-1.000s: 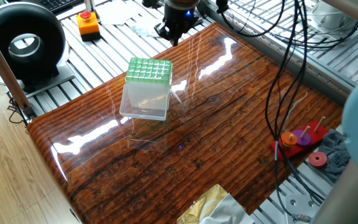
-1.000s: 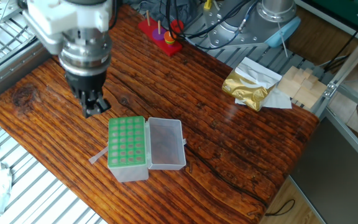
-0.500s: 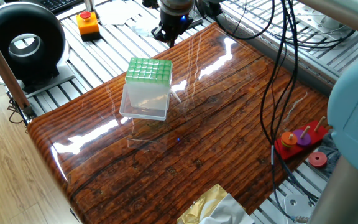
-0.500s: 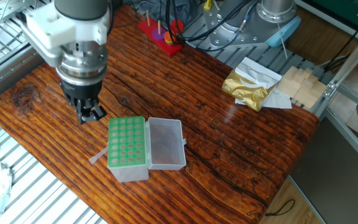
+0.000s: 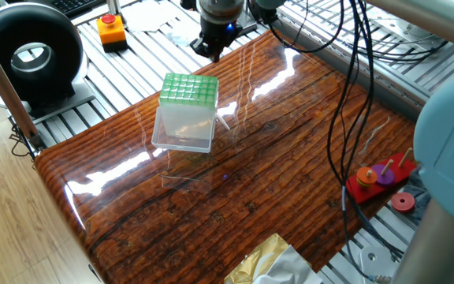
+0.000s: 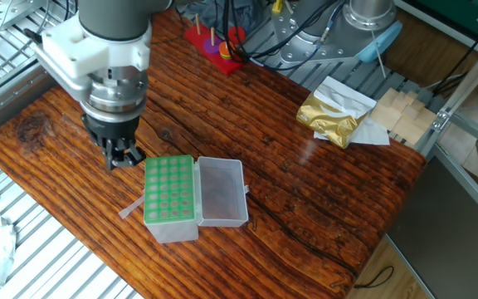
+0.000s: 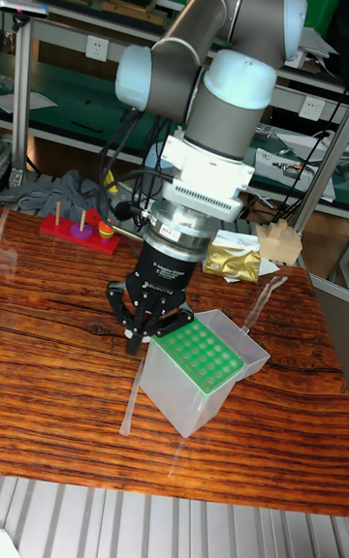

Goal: Insert a large pipette tip into the holder for large pipette tips

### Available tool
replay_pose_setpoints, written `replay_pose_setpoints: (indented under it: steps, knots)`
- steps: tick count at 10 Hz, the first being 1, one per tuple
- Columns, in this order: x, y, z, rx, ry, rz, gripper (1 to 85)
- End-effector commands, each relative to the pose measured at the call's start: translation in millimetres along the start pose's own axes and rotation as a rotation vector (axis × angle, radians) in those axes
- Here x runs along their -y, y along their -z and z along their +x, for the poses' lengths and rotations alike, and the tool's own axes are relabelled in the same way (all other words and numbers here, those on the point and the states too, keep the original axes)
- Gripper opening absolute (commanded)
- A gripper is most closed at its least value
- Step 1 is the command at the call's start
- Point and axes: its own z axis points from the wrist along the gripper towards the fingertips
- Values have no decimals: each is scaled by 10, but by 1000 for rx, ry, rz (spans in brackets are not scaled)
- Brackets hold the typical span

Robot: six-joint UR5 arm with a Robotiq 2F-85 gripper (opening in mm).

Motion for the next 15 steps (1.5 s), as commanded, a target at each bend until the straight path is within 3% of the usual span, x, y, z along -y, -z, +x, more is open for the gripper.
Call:
replay_pose_setpoints:
  steps: [1,3,4,5,6,7,8,9,11,12,13,15]
  knots:
    - [182,30,-17,-17,331,92,10]
    - [67,-58,-200,45,463,101,10]
    - [147,-63,-355,96,482,141,10]
    - [343,62,-516,144,514,221,10]
    - [431,174,-444,126,476,225,10]
    - [442,262,-373,122,421,189,10]
    - [365,304,-154,69,351,108,10]
    - [232,325,-59,62,301,28,10]
    - [391,360,-70,73,299,74,10]
    - [410,359,-67,73,286,78,10]
    - [496,360,-121,95,306,103,10]
    - [494,347,-150,119,307,86,10]
